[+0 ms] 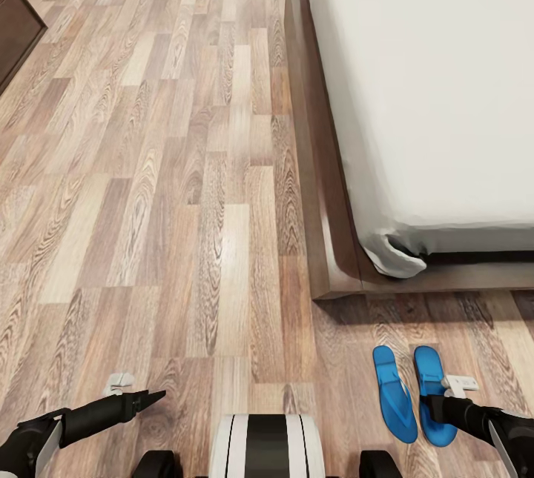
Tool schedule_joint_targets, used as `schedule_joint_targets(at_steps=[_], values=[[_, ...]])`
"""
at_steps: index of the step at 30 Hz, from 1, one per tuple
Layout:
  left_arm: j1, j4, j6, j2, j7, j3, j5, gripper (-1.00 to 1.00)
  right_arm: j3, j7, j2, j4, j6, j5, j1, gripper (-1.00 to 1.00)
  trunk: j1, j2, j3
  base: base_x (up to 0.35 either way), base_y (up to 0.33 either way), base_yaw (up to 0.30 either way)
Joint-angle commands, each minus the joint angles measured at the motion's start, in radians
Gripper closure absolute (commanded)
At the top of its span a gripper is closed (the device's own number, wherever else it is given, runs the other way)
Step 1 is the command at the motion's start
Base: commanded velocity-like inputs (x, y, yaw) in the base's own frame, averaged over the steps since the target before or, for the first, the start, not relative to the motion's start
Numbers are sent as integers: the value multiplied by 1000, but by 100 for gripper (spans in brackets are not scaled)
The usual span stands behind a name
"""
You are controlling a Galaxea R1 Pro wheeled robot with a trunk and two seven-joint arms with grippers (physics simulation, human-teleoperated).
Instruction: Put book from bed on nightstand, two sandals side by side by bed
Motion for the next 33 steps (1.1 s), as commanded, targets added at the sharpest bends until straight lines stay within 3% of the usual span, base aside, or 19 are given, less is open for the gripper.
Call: schedule_joint_targets(at_steps=[1,4,5,30,33], values=[[-1,-1,11,-1,-7,8,-10,-100,-5,11,1,-1,4,9,-1,100,0,0,-1,0,0,0],[-1,-1,11,-1,-7,8,-9,-100,-5,11,1,-1,3,10,-1,100,0,0,-1,0,0,0],[-1,-1,11,-1,-7,8,-9,-100,-5,11,1,-1,3,11,-1,-100,0,0,-1,0,0,0],[-1,-1,12,-1,-6,8,-10,-100,-5,11,1,-1,2,11,-1,-100,0,0,-1,0,0,0],[-1,-1,12,-1,-6,7,-10,-100,-5,11,1,-1,2,11,-1,-100,-2,0,11,0,0,0]])
